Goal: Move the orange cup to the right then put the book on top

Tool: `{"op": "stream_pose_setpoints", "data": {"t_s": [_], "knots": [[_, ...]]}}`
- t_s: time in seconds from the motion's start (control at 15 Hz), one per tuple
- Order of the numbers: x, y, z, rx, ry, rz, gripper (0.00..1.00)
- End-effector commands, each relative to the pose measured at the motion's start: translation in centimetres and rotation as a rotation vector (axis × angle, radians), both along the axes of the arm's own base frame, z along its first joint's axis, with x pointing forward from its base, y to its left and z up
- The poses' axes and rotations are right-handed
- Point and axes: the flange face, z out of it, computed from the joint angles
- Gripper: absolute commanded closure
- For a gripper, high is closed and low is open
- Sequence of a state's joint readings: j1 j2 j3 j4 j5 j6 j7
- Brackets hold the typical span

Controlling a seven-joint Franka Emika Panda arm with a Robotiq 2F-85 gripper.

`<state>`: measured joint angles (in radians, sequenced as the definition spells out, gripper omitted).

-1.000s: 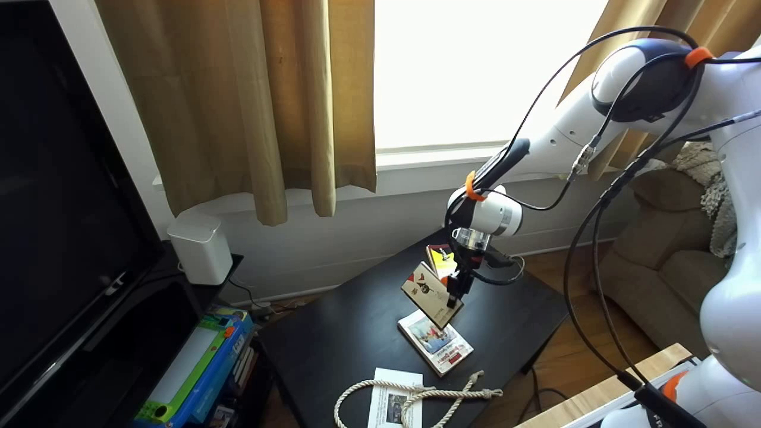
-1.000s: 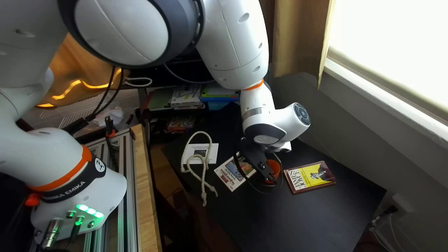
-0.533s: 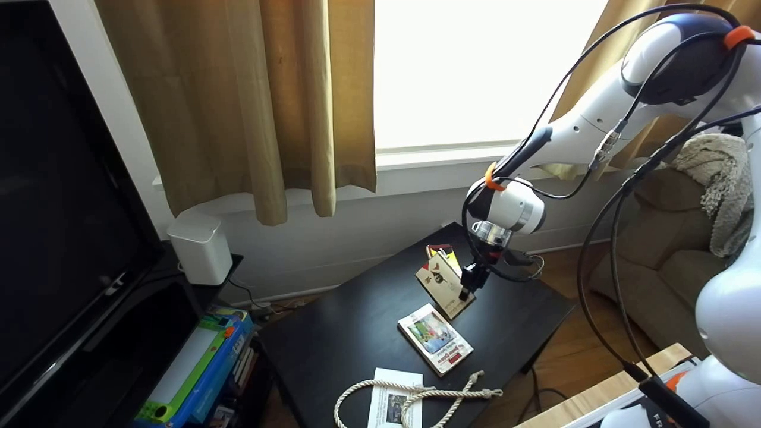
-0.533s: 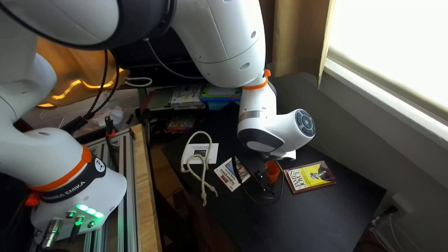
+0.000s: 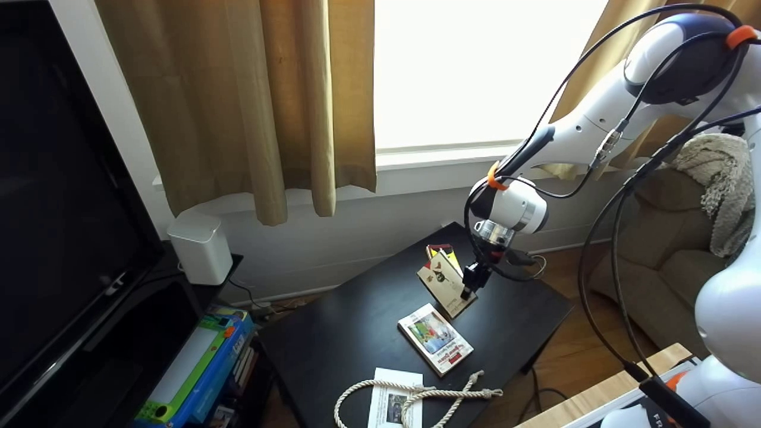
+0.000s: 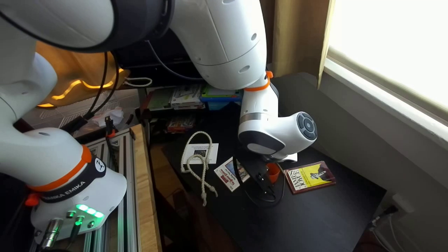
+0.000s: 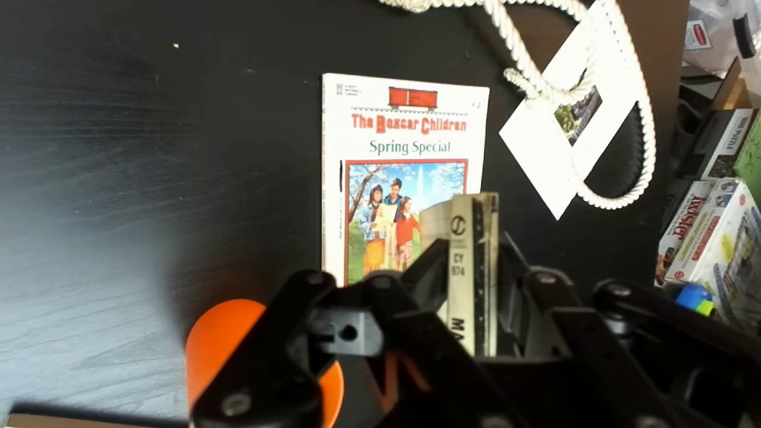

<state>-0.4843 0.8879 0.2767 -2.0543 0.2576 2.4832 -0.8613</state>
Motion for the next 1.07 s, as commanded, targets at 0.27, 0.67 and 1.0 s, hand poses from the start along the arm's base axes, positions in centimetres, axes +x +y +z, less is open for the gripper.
{"op": "stream_pose_setpoints", "data": {"t_s": [0.27, 0.67, 1.0], "knots": [[-0.7, -3.9, -1.3, 0.143, -0.056, 0.066, 0.95], [-0.7, -7.3, -2.3, 0.25, -0.126, 0.027, 0.95], [0.3, -9.1, -3.6, 0.41, -0.132, -0.013, 0.95]]}}
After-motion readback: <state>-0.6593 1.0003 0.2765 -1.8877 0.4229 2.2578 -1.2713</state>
